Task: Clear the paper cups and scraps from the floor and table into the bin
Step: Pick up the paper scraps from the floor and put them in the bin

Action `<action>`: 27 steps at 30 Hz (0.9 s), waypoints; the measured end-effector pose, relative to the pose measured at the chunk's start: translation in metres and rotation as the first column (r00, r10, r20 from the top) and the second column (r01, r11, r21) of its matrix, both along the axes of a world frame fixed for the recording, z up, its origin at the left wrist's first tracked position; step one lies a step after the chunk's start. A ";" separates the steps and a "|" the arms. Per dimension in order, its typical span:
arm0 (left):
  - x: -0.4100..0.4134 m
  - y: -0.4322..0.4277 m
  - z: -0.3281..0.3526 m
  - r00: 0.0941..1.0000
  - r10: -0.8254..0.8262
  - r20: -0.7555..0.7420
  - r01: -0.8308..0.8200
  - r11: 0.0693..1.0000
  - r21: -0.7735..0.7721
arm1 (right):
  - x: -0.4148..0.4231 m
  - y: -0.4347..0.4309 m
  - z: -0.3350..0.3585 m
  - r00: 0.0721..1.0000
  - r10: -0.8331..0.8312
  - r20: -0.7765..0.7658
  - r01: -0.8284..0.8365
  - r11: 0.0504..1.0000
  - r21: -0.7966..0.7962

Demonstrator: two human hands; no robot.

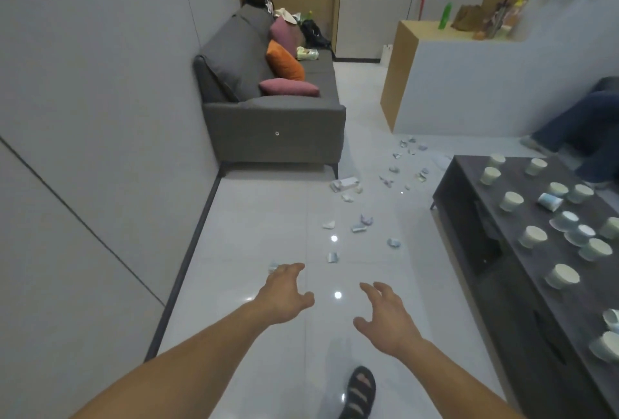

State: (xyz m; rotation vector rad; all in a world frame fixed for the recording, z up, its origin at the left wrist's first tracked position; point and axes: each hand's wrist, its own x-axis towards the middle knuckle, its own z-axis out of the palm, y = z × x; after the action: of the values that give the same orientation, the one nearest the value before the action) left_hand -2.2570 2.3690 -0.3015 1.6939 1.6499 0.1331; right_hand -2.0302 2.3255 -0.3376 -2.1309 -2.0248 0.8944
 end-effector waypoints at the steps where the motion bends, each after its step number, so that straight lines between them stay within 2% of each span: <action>1: 0.007 0.019 -0.002 1.000 0.006 -0.003 -0.006 1.000 -0.005 | 0.007 0.025 -0.003 1.000 0.008 0.003 -0.008 1.000 -0.008; 7: 0.029 0.125 -0.001 0.996 0.094 0.004 -0.094 0.994 -0.063 | 0.034 0.166 -0.001 0.995 0.097 0.005 -0.096 0.995 -0.028; 14: 0.025 0.240 -0.021 0.966 0.242 0.092 -0.231 0.966 -0.118 | 0.035 0.302 -0.016 0.983 0.182 0.038 -0.177 0.979 -0.102; 18: 0.007 0.315 -0.054 0.950 0.289 0.114 -0.270 0.950 -0.159 | 0.024 0.372 -0.045 0.975 0.204 0.085 -0.187 0.968 -0.169; 23: -0.010 0.410 -0.113 0.958 0.272 0.094 -0.234 0.927 -0.294 | 0.017 0.455 -0.094 0.973 0.184 0.143 -0.141 0.953 -0.267; 27: -0.011 0.461 -0.174 0.948 0.306 0.090 -0.253 0.892 -0.374 | 0.017 0.518 -0.158 0.968 0.201 0.148 -0.141 0.930 -0.339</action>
State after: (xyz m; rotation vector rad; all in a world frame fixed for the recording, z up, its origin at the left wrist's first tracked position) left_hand -2.2684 2.8299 -0.4756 1.1410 1.6816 0.0861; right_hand -2.0130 2.8439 -0.4959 -2.2990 -2.3254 1.1758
